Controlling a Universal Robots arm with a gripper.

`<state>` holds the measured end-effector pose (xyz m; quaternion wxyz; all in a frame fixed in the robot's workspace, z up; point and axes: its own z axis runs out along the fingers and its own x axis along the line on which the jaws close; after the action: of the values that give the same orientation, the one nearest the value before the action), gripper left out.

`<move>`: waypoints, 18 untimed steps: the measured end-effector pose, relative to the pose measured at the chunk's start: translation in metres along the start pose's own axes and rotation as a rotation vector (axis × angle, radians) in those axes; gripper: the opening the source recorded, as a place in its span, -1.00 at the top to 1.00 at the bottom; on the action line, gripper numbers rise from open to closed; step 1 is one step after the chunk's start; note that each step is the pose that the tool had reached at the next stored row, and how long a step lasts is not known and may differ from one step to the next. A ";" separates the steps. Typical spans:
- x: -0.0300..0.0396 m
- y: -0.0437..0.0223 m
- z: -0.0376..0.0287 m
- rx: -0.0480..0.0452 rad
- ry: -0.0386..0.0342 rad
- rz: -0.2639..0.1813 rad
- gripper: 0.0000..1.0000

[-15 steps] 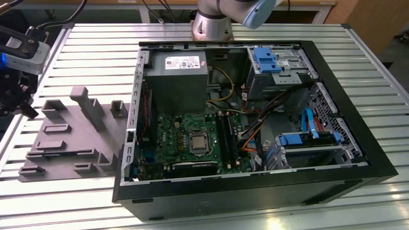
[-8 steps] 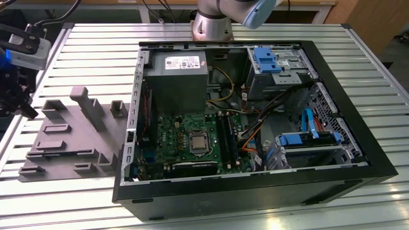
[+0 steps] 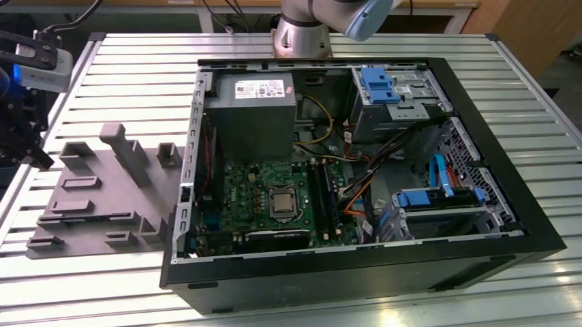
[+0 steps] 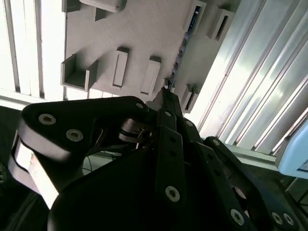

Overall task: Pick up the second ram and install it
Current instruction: 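Pick up the second ram and move it above second insertion slot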

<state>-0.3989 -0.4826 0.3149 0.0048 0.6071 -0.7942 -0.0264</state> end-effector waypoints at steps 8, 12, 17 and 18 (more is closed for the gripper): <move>0.0000 0.0000 0.0005 -0.0031 0.0062 -0.128 0.79; 0.0000 0.0000 0.0008 -0.0047 0.0092 -0.192 0.79; 0.0000 0.0000 0.0009 -0.0053 0.0104 -0.216 0.79; 0.0000 0.0000 0.0009 -0.0053 0.0104 -0.216 0.79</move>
<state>-0.3989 -0.4826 0.3141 0.0076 0.6892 -0.7241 -0.0258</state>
